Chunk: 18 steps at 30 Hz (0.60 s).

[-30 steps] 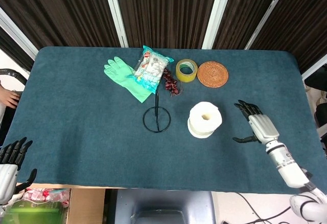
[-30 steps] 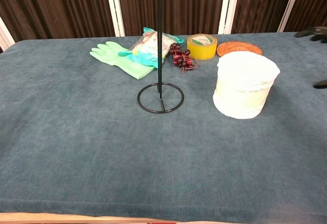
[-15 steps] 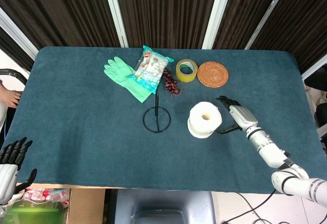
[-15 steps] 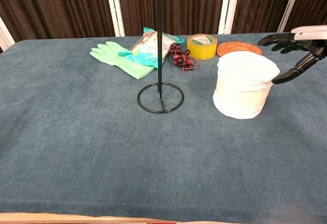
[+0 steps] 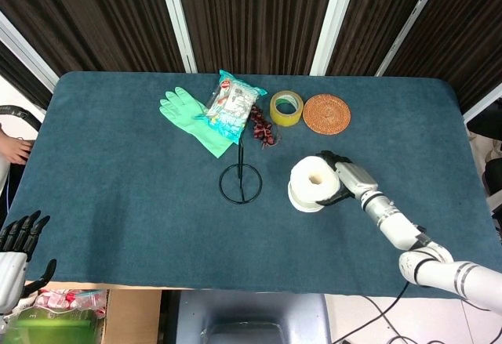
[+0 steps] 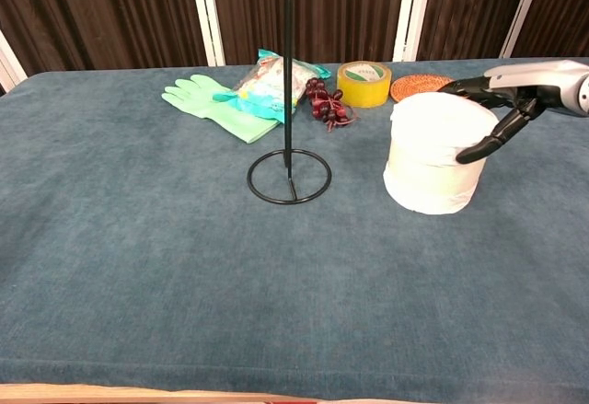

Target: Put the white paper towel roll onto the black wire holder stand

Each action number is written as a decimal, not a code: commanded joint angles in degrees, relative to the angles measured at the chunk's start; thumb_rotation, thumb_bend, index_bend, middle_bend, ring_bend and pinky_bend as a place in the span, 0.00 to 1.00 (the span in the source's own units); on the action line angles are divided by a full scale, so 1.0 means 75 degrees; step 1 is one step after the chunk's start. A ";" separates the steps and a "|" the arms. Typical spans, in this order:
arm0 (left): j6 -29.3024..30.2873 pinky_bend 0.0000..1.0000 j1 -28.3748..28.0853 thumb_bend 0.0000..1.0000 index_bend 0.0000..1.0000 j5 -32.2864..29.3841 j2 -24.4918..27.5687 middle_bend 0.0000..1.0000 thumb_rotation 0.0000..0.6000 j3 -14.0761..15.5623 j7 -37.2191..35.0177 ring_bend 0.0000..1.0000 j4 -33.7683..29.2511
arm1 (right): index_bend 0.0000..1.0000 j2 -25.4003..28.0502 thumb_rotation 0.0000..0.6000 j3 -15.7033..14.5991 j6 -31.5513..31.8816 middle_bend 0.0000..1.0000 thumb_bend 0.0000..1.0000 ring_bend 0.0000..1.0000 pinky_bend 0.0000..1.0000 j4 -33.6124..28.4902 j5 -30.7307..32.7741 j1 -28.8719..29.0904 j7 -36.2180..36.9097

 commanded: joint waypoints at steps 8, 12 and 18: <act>-0.0002 0.09 0.0002 0.42 0.00 0.0001 0.0000 0.01 1.00 -0.0003 0.0000 0.00 0.0000 | 0.77 -0.0295 1.00 0.0030 0.0391 0.64 0.21 0.57 0.46 0.0076 0.0395 0.0042 -0.0405; -0.0003 0.09 0.0003 0.42 0.00 0.0002 0.0000 0.01 1.00 -0.0004 0.0000 0.00 0.0000 | 0.82 -0.0295 1.00 0.0136 0.0964 0.68 0.21 0.61 0.48 -0.0087 0.0116 -0.0169 -0.0242; -0.0004 0.09 0.0004 0.42 0.00 0.0003 0.0000 0.01 1.00 -0.0005 0.0000 0.00 0.0000 | 0.86 -0.0016 1.00 0.0455 0.2063 0.70 0.22 0.63 0.48 -0.0577 -0.0675 -0.0614 0.0619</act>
